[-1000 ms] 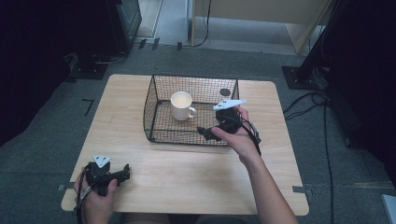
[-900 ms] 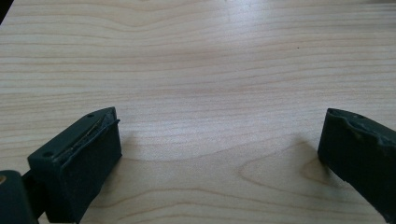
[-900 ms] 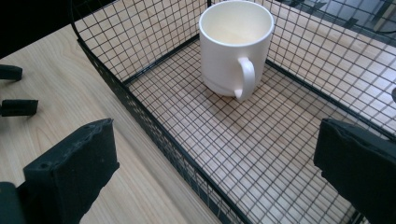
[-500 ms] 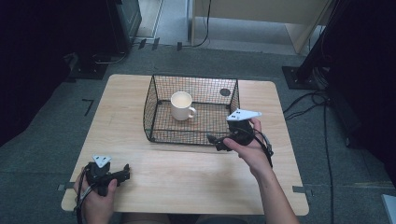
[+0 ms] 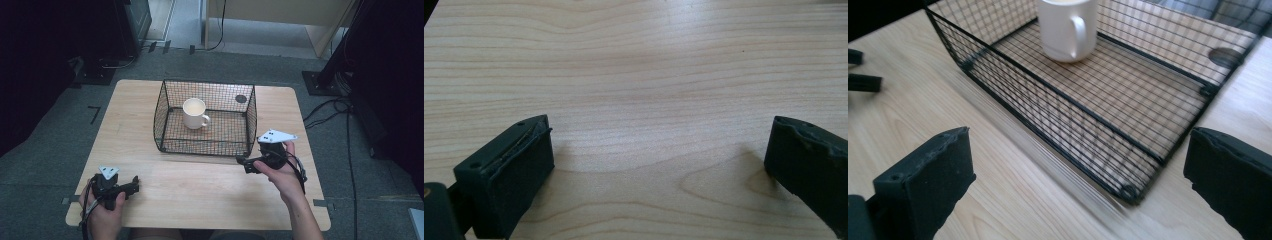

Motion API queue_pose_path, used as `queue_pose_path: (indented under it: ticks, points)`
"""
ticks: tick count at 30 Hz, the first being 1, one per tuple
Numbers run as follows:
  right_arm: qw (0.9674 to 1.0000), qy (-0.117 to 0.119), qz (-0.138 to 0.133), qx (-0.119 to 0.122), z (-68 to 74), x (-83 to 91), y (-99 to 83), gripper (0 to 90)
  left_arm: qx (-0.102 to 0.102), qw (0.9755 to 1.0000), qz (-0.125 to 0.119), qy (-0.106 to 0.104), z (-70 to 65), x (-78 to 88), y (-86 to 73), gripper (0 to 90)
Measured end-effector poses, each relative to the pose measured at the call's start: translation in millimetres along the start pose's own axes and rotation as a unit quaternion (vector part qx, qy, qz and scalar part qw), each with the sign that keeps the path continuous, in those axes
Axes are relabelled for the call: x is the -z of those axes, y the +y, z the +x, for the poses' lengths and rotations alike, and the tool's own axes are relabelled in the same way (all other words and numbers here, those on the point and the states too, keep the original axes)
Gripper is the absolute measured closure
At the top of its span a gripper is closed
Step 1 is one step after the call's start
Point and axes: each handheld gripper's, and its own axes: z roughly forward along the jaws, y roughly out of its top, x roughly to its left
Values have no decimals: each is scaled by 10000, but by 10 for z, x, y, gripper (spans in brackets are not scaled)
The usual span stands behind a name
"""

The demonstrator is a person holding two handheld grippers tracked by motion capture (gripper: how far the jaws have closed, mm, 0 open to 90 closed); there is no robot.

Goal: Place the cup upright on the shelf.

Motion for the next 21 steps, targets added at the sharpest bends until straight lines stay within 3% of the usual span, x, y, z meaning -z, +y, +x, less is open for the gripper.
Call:
queue_pose_path:
  ticks: [3,21]
  points:
    - [9999,-157,34,7,-48,40,-139,0,-3,10000,0,0,0,0,0,0]
    - [9981,-405,228,-407,-297,126,-722,0,-15,10000,10,4,2,2,0,0]
